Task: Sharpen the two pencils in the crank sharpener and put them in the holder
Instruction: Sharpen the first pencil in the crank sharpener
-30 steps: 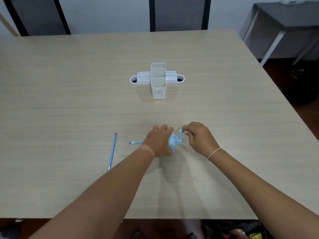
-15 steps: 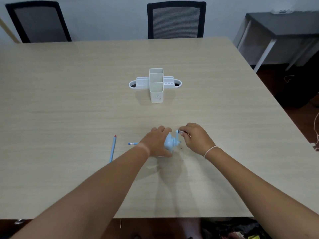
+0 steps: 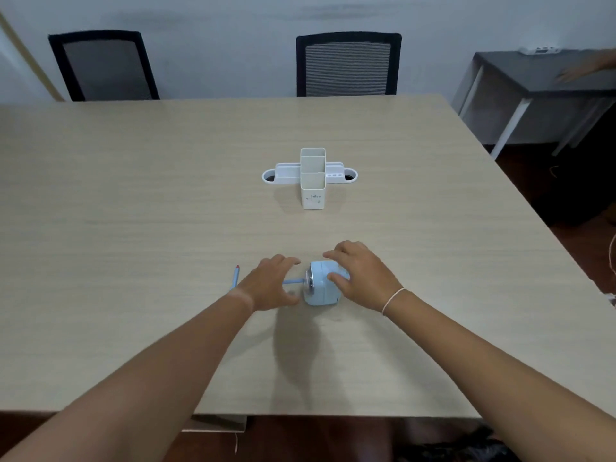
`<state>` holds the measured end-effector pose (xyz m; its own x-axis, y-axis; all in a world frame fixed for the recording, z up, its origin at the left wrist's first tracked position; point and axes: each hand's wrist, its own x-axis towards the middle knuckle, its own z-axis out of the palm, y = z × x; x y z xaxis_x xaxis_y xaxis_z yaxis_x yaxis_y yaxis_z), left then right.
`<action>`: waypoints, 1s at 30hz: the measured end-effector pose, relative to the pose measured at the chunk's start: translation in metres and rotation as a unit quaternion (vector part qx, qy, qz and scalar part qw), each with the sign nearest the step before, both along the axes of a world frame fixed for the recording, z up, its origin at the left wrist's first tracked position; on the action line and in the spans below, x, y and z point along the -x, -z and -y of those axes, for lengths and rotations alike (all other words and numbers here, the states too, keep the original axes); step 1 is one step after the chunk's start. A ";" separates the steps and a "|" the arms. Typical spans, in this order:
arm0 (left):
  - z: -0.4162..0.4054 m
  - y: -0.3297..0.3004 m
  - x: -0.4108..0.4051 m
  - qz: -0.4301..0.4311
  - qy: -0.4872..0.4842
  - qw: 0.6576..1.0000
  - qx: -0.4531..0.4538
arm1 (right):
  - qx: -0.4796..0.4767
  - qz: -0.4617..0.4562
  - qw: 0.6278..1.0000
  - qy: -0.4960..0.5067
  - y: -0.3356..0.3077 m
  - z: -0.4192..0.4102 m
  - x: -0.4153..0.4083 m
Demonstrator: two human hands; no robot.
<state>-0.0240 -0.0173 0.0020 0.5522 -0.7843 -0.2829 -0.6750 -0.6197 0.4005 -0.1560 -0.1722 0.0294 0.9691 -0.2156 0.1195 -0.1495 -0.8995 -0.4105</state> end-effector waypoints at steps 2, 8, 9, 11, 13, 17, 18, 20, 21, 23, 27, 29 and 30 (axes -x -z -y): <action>-0.007 0.002 -0.002 0.006 -0.014 1.000 -0.006 | 0.006 -0.049 0.999 -0.016 0.002 -0.007 -0.006; -0.007 0.007 0.002 0.039 -0.019 0.999 0.011 | 0.014 -0.117 0.993 -0.017 0.007 -0.021 -0.026; -0.005 0.008 0.003 0.045 -0.020 0.999 0.012 | 0.015 -0.125 0.992 -0.014 0.010 -0.022 -0.028; -0.002 0.009 0.005 0.054 -0.021 0.998 0.014 | 0.020 -0.144 0.989 -0.006 0.016 -0.022 -0.032; 0.001 0.011 0.006 0.056 -0.030 0.998 0.018 | 0.022 -0.157 0.987 -0.006 0.019 -0.021 -0.035; 0.004 0.012 0.005 0.052 -0.056 0.996 0.036 | 0.025 -0.158 0.987 0.001 0.020 -0.022 -0.038; 0.004 0.013 0.005 0.054 -0.056 0.996 0.037 | 0.025 -0.158 0.987 0.003 0.020 -0.022 -0.039; 0.004 0.013 0.004 0.058 -0.053 0.996 0.035 | 0.020 -0.159 0.987 0.008 0.022 -0.022 -0.040; 0.003 0.013 0.004 0.061 -0.050 0.996 0.034 | 0.019 -0.158 0.987 0.009 0.022 -0.022 -0.040; 0.001 0.012 0.002 0.069 -0.044 0.996 0.031 | 0.021 -0.155 0.988 0.007 0.022 -0.021 -0.041; -0.005 0.009 0.000 0.076 -0.036 0.996 0.027 | 0.022 -0.150 0.988 0.008 0.022 -0.021 -0.040; -0.007 0.007 -0.001 0.092 -0.030 0.995 0.016 | 0.021 -0.146 0.989 0.012 0.023 -0.022 -0.040; -0.009 0.006 -0.001 0.101 -0.027 0.994 0.011 | 0.022 -0.144 0.989 0.013 0.023 -0.022 -0.040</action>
